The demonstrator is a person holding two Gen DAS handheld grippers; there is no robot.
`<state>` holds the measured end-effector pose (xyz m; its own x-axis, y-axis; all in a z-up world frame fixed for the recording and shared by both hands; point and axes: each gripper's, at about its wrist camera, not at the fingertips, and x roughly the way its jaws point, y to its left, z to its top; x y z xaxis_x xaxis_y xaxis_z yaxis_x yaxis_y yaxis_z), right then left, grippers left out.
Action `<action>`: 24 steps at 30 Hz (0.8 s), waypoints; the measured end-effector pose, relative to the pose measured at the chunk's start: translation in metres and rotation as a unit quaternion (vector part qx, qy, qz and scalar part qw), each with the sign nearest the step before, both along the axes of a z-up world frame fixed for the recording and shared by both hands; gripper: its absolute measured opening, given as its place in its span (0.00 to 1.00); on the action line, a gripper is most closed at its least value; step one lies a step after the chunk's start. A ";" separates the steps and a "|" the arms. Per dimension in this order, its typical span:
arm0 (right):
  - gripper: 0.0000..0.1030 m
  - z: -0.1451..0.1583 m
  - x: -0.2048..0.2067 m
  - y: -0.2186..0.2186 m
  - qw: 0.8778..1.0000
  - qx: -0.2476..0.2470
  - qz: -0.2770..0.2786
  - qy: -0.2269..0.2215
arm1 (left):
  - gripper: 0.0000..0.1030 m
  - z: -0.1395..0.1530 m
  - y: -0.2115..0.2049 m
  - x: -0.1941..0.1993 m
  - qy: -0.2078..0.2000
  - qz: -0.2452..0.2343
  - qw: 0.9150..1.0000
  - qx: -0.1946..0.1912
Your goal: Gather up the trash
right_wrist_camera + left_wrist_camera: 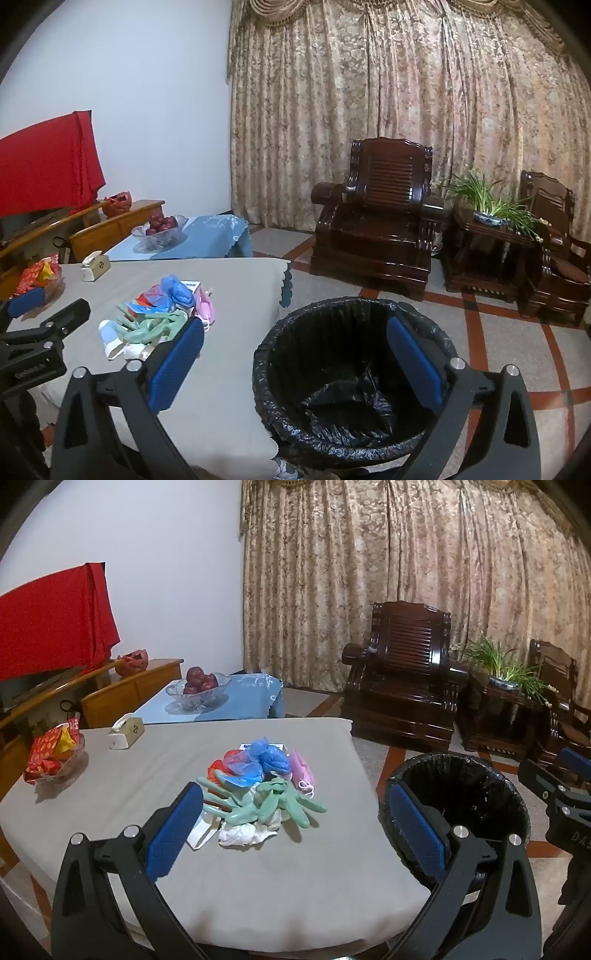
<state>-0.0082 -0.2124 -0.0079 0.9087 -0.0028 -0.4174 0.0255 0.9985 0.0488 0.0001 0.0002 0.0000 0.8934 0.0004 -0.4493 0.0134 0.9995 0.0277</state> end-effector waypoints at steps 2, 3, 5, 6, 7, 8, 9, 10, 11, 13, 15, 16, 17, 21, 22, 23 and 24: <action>0.94 0.000 0.000 0.000 1.000 0.000 0.000 -0.001 | 0.95 0.000 0.000 0.000 0.000 0.001 1.000 -0.003; 0.94 0.000 0.000 0.000 1.000 0.000 0.000 -0.002 | 0.95 0.001 0.000 0.000 0.001 0.002 1.000 -0.003; 0.94 0.001 0.000 0.000 1.000 0.001 0.000 -0.003 | 0.95 0.001 0.000 -0.001 0.000 0.002 1.000 -0.005; 0.94 0.001 0.000 -0.001 1.000 0.001 0.001 -0.004 | 0.95 0.001 -0.001 -0.001 0.000 0.003 1.000 -0.006; 0.94 0.001 0.000 -0.001 1.000 0.001 0.001 -0.005 | 0.95 0.001 -0.001 -0.001 0.000 0.003 1.000 -0.006; 0.94 -0.001 0.001 0.001 1.000 -0.002 0.000 0.001 | 0.95 0.002 -0.001 -0.001 0.001 0.003 1.000 -0.007; 0.94 -0.001 0.001 0.001 1.000 -0.002 0.000 0.001 | 0.95 0.002 -0.002 -0.001 0.001 0.004 1.000 -0.008; 0.94 -0.001 0.001 0.001 1.000 -0.002 0.000 0.001 | 0.95 0.001 0.002 0.000 0.001 0.000 1.000 -0.006; 0.94 -0.001 0.001 0.001 1.000 -0.002 0.001 0.001 | 0.95 0.001 0.002 0.000 0.001 0.000 1.000 -0.006; 0.94 0.000 0.001 0.001 1.000 -0.002 0.000 0.000 | 0.95 0.002 0.002 0.000 0.002 -0.001 1.000 -0.005; 0.94 0.000 0.001 0.001 1.000 -0.002 0.000 0.000 | 0.95 0.001 0.002 0.000 0.000 0.000 1.000 -0.006; 0.94 0.000 0.001 0.001 1.000 -0.002 0.000 0.000 | 0.95 0.001 0.002 0.000 0.000 0.000 1.000 -0.006; 0.94 0.000 0.001 0.001 1.000 -0.002 0.000 -0.001 | 0.95 0.001 0.001 -0.001 -0.001 0.000 1.000 -0.006; 0.94 0.000 0.000 0.001 1.000 -0.002 0.000 -0.001 | 0.95 0.001 0.002 0.000 0.000 0.000 1.000 -0.006; 0.94 0.000 0.000 0.001 1.000 -0.003 0.000 0.000 | 0.95 0.001 0.002 -0.001 -0.001 0.000 1.000 -0.007; 0.94 0.000 0.000 0.001 1.000 -0.003 0.000 -0.001 | 0.95 0.001 0.002 -0.001 -0.001 0.000 1.000 -0.007; 0.94 0.000 0.000 0.001 1.000 -0.003 0.000 -0.001 | 0.95 0.001 0.002 -0.001 -0.001 0.000 1.000 -0.007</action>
